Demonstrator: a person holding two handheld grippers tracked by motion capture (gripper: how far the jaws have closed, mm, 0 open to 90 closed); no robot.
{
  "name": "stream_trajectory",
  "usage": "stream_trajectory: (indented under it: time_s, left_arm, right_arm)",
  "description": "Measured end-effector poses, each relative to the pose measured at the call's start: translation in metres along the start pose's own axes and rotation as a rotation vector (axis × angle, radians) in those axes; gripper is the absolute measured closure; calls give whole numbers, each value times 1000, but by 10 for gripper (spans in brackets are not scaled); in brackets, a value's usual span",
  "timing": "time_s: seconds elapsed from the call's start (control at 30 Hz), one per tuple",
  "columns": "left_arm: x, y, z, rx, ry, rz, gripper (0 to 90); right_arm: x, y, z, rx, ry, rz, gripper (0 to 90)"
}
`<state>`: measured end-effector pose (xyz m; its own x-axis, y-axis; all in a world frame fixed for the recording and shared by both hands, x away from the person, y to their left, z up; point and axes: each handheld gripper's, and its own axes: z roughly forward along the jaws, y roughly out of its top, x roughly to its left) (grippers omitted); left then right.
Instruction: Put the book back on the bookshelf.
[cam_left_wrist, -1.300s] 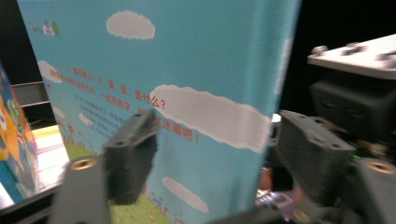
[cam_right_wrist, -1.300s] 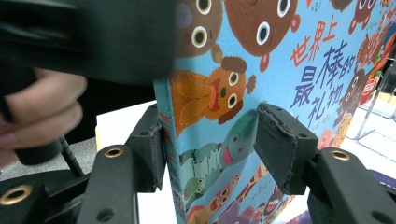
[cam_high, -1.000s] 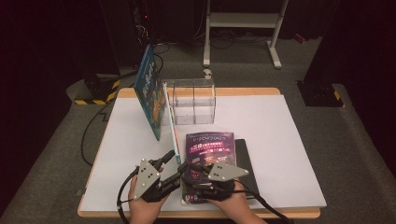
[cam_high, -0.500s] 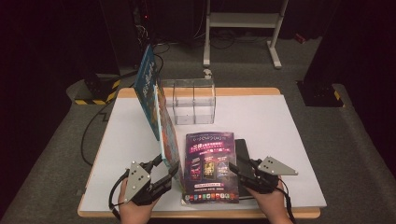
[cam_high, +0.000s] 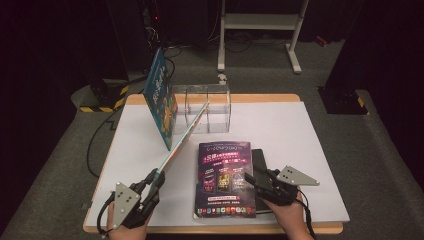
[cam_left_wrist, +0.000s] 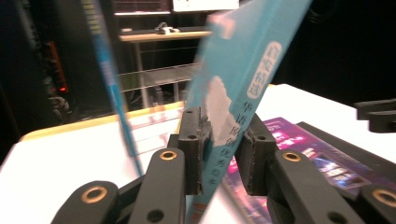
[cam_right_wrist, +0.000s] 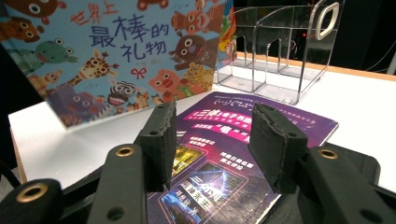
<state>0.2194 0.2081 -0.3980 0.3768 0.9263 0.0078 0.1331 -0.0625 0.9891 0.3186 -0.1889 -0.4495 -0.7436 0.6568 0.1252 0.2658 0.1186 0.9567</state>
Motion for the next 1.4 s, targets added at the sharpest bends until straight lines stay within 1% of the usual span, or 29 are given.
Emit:
stream_trajectory:
  time_s: [0.03,0.07,0.1,0.13,0.17,0.2,0.23,0.27,0.3,0.43,0.47,0.5,0.53,0.57,0.63,0.67,0.73,0.8,0.87,1.03,1.07,1.13,1.23,1.3,1.4]
  left_arm:
    - [3,-1,-1,0,8,-5,749]
    - [5,-2,-3,-2,30,-4,749]
    - [10,-3,-5,-9,67,-8,777]
    - [10,-3,-5,-9,67,-8,781]
    - [17,-2,-6,-12,58,-35,781]
    - [21,-2,-6,-15,54,-43,781]
    - [24,-3,-7,-23,64,-35,787]
    - [24,-3,-7,-23,64,-35,789]
    - [28,-4,-7,-28,56,-38,789]
    - [32,-4,-7,-28,45,-45,780]
    - [34,-3,-6,-26,37,-55,780]
    - [38,-2,-4,-5,25,-60,771]
    - [38,-2,-4,-5,25,-60,765]
    - [40,0,-1,14,16,-65,765]
    - [44,2,4,25,-2,-71,752]
    - [46,3,7,36,-2,-69,750]
    - [49,5,12,38,-7,-57,726]
    - [51,9,17,40,-3,-51,729]
    - [53,14,25,46,-4,-31,740]
    - [54,20,34,24,-1,-16,758]
    - [54,21,36,24,2,-5,759]
    - [54,23,39,18,4,-6,759]
    - [54,24,43,23,14,8,757]
    - [54,25,45,26,20,6,758]
    - [55,25,47,30,15,-13,764]
  right_arm:
    - [-1,0,0,0,2,6,510]
    - [-1,0,0,0,2,6,510]
    - [-1,-1,1,3,0,6,510]
    - [-1,-1,1,3,0,6,510]
    - [-1,-1,1,4,0,7,510]
    - [-1,-1,2,5,0,8,510]
    - [-1,-1,2,7,0,9,510]
    - [-1,-1,2,7,0,10,510]
    - [-1,-1,2,7,-1,10,510]
    - [-2,-2,2,8,-1,13,509]
    - [-2,-3,2,10,-2,16,508]
    - [-2,-4,2,17,-1,25,507]
    - [-2,-4,3,19,-1,24,507]
    - [-2,-4,3,19,-1,24,507]
    - [-2,-5,3,22,-1,24,506]
    - [-2,-6,3,26,-1,24,506]
    - [-2,-6,3,28,-4,26,506]
    - [-3,-6,2,25,-4,27,506]
    - [-4,-6,2,22,-4,37,505]
    - [-5,-6,1,20,-5,41,504]
    - [-5,-6,1,19,-6,43,504]
    - [-5,-7,0,19,-5,46,504]
    - [-6,-7,0,16,-7,44,504]
    - [-6,-7,-1,16,-7,46,504]
    - [-6,-7,-1,15,-7,46,504]
